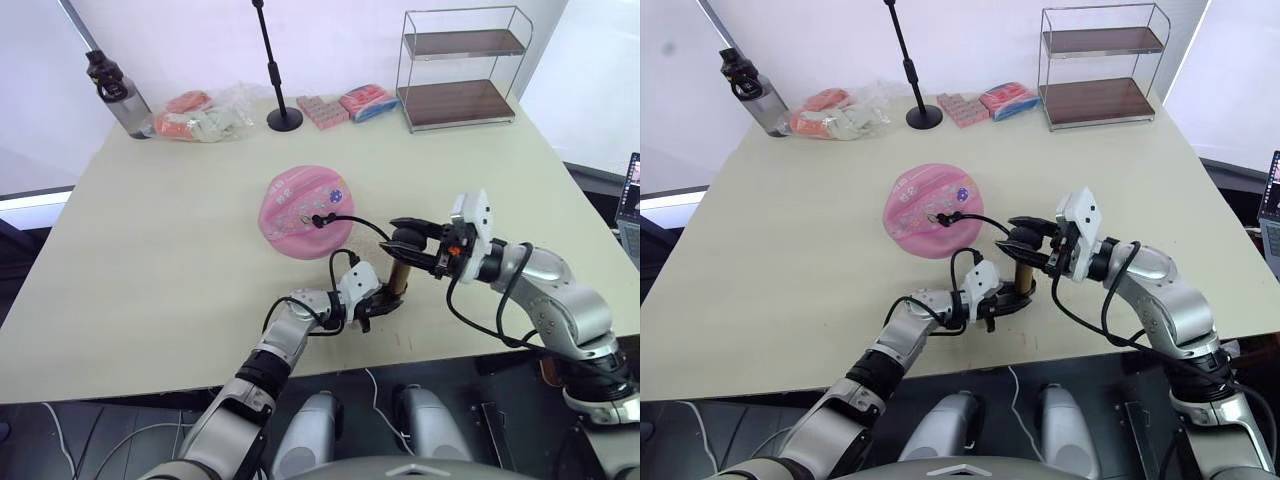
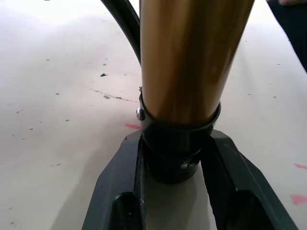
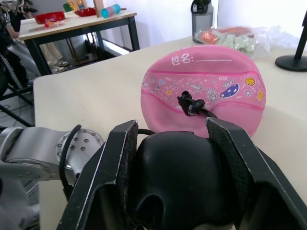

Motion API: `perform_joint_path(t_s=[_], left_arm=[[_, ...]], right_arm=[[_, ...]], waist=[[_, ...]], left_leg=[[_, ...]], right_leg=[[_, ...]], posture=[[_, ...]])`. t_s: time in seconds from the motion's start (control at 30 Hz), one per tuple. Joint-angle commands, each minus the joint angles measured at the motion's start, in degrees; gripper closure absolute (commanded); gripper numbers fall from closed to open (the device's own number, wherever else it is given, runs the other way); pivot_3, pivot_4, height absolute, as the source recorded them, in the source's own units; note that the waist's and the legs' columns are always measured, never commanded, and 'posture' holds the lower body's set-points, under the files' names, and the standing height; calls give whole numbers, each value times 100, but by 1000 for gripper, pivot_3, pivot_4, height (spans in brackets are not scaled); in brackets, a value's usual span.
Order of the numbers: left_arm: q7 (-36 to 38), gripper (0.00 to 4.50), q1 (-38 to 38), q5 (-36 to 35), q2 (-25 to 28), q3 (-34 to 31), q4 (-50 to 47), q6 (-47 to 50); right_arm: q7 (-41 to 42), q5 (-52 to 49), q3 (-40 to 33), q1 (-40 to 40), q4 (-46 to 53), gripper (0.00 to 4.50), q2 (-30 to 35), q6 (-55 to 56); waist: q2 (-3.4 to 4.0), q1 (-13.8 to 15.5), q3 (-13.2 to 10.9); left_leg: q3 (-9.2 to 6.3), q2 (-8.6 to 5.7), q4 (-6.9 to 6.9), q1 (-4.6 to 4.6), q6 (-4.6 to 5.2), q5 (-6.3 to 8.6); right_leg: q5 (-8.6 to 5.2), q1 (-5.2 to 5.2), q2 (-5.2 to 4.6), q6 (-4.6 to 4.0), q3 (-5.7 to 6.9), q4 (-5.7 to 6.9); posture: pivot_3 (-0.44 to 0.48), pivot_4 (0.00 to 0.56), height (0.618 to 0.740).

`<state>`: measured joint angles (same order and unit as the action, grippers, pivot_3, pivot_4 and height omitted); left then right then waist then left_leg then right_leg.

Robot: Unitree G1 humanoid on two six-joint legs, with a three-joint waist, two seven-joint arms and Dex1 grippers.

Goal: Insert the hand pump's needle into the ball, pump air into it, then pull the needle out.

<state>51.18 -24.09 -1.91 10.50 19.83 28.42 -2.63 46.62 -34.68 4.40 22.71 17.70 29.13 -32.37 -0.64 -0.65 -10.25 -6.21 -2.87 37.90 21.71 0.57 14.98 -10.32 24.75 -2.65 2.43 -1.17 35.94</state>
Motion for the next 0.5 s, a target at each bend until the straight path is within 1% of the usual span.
perform_joint_path(t_s=[0.03, 0.27, 0.5], left_arm=[[226, 3393, 94, 59, 39, 107, 210, 124], [361, 3393, -29, 161, -34, 188, 551, -30], [348, 3393, -78, 217, -49, 174, 854, -337]], right_arm=[[-44, -678, -682, 429, 494, 2733, 251, -427], [-57, -1399, -1336, 1155, 437, 2733, 775, -930], [-93, -2018, -1614, 1793, 308, 2733, 1135, -1345]], waist=[[0, 1, 0], [0, 14, 0], [0, 15, 0]], left_leg=[[-1, 0, 1, 0, 0, 0], [-2, -1, 9, 6, 3, 2], [3, -1, 32, 14, 17, 10]], right_leg=[[0, -1, 0, 0, 1, 0], [0, -1, -1, 0, 5, 0], [4, -2, -3, 6, 0, 0]], posture=[[0, 150, 740], [0, 150, 740], [0, 150, 740]])
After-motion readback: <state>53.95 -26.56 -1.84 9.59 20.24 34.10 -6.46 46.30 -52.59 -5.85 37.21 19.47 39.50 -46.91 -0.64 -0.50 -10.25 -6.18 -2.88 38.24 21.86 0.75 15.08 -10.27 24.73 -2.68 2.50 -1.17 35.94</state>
